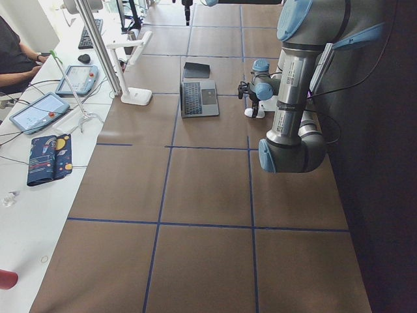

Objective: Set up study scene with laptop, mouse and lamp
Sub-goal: 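Grasp the white mouse with the left gripper, then carry the white mouse with the left gripper onto the mouse pad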

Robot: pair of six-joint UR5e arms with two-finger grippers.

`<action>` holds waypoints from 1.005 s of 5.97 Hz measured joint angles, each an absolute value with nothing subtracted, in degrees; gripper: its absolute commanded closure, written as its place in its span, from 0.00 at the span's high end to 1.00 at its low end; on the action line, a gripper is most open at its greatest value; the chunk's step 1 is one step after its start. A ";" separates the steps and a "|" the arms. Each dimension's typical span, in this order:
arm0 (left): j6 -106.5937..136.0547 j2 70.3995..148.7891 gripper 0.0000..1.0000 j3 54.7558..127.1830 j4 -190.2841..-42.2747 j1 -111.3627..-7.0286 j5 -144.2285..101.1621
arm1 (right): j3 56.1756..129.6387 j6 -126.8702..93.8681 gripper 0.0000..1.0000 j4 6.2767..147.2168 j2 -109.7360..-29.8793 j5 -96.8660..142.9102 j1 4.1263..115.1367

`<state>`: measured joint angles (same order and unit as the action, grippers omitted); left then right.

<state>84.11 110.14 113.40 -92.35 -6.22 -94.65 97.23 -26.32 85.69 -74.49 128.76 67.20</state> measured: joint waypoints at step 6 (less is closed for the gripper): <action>79.78 126.99 0.09 109.76 -80.15 -17.66 -97.34 | 97.85 -26.53 1.00 86.06 -74.53 128.91 67.24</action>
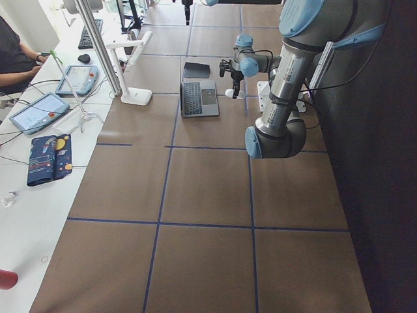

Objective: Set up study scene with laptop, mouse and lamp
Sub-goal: 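Carry the white mouse with the left gripper onto the mouse pad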

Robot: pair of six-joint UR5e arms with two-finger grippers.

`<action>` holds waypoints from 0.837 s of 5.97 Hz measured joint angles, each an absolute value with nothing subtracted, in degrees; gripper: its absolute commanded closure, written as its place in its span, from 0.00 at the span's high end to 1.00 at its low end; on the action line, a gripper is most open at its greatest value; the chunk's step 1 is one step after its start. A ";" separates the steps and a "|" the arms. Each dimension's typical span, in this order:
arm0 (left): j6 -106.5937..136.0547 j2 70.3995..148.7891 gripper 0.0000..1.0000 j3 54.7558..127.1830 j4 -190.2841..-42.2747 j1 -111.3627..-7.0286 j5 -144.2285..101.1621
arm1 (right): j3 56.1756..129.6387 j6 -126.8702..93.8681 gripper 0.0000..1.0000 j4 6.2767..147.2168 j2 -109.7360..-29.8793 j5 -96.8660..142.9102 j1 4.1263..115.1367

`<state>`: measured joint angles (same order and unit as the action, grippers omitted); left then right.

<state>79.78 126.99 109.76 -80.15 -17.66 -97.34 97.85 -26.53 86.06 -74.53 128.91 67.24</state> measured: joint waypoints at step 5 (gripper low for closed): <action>84.83 158.66 0.09 69.44 -90.57 -21.38 -98.07 | 98.10 -26.73 1.00 86.13 -74.85 128.96 67.27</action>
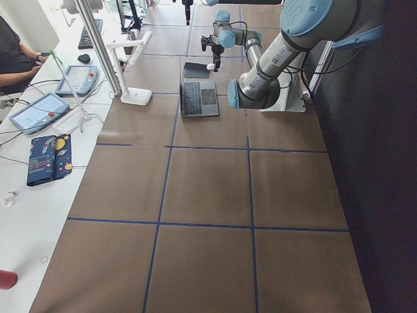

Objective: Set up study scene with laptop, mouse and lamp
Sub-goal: 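Carry the white mouse with the left gripper onto the mouse pad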

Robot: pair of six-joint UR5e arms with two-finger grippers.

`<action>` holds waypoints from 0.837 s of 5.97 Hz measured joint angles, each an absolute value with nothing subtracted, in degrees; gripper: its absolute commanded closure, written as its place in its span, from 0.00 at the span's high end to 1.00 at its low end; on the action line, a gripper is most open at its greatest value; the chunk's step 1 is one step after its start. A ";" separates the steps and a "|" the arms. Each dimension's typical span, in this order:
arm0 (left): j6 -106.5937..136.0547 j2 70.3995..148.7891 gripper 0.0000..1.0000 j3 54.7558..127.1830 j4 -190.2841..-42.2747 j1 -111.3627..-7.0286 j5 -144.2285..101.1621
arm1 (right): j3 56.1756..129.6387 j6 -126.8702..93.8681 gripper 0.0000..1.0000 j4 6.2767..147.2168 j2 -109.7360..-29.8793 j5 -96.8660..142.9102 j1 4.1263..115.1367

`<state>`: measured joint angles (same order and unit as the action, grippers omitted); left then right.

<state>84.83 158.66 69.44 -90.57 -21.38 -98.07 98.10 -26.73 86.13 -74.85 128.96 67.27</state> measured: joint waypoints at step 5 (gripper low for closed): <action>84.56 166.23 0.09 48.71 -109.06 -23.37 -98.06 | 98.46 -26.89 1.00 86.13 -74.81 129.59 67.24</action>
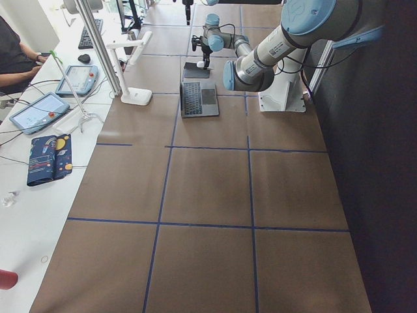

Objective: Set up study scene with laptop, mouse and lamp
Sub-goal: 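Carry the white mouse with the left gripper onto the mouse pad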

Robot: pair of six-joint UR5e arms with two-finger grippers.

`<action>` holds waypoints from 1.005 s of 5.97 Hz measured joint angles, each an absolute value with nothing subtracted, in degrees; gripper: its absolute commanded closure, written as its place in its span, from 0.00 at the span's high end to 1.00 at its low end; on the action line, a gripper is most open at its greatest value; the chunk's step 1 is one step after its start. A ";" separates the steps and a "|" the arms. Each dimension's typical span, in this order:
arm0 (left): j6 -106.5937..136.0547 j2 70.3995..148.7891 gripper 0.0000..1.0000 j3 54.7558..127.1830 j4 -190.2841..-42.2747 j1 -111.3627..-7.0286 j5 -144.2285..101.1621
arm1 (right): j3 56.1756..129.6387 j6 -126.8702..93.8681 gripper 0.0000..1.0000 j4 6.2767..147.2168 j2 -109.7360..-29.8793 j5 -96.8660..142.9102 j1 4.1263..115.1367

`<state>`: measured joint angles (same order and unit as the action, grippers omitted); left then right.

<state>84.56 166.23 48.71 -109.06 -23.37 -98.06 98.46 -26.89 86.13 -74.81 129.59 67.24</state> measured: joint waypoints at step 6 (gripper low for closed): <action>85.05 169.69 1.00 37.99 -121.18 -24.83 -97.74 | 100.72 -26.98 1.00 88.82 -74.56 129.55 67.24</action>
<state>85.05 169.69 37.99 -121.18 -24.83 -97.74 100.72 -26.98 88.82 -74.56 129.55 67.24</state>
